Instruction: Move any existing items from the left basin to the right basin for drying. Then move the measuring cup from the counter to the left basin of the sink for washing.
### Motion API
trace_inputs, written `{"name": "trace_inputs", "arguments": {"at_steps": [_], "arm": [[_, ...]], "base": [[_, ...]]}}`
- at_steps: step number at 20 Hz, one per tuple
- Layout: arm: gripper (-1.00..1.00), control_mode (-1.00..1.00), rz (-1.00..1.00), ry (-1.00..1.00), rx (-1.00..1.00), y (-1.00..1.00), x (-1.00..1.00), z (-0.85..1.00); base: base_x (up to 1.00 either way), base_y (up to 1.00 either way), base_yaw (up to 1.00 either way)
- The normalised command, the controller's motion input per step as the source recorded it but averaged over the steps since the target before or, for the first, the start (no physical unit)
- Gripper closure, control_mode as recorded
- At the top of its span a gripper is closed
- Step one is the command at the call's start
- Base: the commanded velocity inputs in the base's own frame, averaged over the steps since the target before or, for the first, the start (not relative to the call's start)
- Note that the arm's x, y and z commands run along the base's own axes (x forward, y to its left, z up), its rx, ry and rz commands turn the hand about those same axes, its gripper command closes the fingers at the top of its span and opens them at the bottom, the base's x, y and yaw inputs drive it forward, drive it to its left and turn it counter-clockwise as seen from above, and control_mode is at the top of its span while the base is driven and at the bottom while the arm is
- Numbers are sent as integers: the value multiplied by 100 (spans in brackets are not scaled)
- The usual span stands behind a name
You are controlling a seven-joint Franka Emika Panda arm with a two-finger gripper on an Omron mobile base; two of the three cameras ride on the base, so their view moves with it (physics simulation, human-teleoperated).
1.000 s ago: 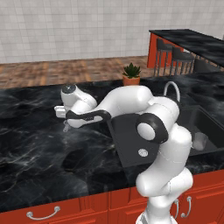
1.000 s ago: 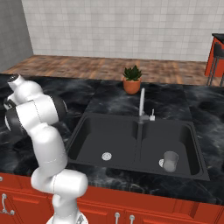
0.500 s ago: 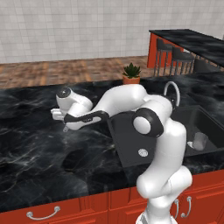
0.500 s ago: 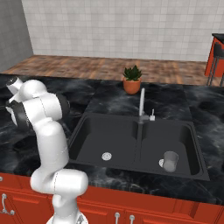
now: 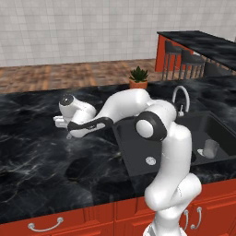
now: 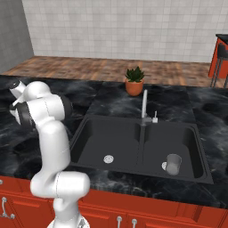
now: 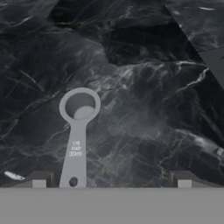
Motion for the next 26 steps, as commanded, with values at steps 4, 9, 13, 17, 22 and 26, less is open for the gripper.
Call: {"name": "trace_inputs", "arguments": {"at_steps": [4,9,13,17,22,26], "arm": [[-100,-100,0,0,1,12,18,-3],[-100,-100,0,0,1,21,12,-8],[-100,-100,0,0,1,22,7,-9],[-100,-100,0,0,1,19,0,-18],[-100,-100,0,0,0,10,0,-20],[-100,-100,0,0,0,0,3,-19]], "base": [[0,0,0],[0,0,0],[0,0,0],[0,0,0],[0,0,0],[0,0,0]]}}
